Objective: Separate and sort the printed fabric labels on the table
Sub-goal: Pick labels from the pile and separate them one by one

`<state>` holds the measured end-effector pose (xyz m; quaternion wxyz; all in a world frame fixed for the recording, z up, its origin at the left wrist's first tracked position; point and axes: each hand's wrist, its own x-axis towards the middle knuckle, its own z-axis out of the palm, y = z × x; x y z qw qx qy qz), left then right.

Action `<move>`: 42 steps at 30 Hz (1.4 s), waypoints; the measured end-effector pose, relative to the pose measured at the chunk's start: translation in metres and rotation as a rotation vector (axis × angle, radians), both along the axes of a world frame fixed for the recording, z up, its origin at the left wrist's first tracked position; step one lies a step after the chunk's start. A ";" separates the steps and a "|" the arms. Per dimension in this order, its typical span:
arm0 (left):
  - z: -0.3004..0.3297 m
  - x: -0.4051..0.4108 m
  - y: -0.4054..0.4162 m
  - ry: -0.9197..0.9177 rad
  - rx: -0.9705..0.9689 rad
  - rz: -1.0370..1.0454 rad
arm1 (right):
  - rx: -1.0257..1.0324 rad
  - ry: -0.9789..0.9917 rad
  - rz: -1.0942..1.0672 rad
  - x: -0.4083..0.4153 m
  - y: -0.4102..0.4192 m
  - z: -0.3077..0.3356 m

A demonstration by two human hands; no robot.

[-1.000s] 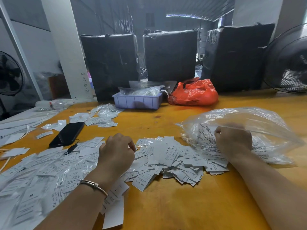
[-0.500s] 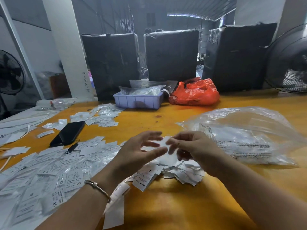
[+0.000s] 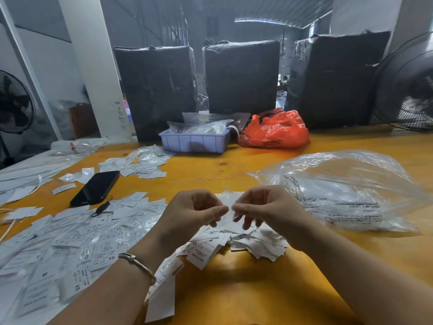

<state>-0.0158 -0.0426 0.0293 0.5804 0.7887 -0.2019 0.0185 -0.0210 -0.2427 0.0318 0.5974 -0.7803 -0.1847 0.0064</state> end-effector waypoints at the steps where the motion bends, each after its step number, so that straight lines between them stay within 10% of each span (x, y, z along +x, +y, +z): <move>1: 0.000 0.000 0.000 0.013 0.003 -0.004 | 0.021 -0.007 -0.005 0.001 0.000 0.000; 42: 0.002 -0.002 -0.003 0.016 0.011 -0.027 | 0.062 -0.072 0.009 0.004 -0.002 -0.001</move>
